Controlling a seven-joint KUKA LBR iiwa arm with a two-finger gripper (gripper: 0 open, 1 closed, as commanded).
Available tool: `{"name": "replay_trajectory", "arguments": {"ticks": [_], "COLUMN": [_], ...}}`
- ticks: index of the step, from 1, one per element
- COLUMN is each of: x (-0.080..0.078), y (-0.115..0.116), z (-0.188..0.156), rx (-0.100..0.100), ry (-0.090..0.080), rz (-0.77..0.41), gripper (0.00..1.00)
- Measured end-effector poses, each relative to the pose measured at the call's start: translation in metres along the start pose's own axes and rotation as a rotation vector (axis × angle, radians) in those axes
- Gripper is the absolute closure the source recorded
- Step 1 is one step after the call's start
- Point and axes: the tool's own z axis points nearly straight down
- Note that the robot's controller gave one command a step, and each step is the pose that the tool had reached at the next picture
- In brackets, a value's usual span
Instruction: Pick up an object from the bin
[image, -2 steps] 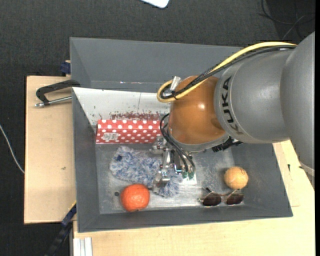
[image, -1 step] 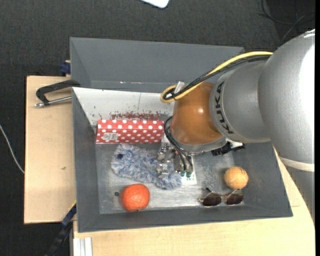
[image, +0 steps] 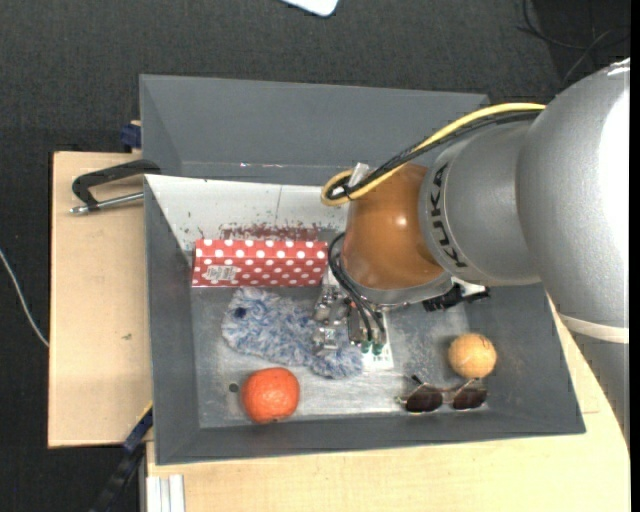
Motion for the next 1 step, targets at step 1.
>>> {"name": "replay_trajectory", "arguments": {"ticks": [1], "x": [-0.0214], "y": [-0.0122], "z": [-0.1212], "rx": [0.002], "ry": [-0.005], "rz": [0.063], "gripper": [1.00]}}
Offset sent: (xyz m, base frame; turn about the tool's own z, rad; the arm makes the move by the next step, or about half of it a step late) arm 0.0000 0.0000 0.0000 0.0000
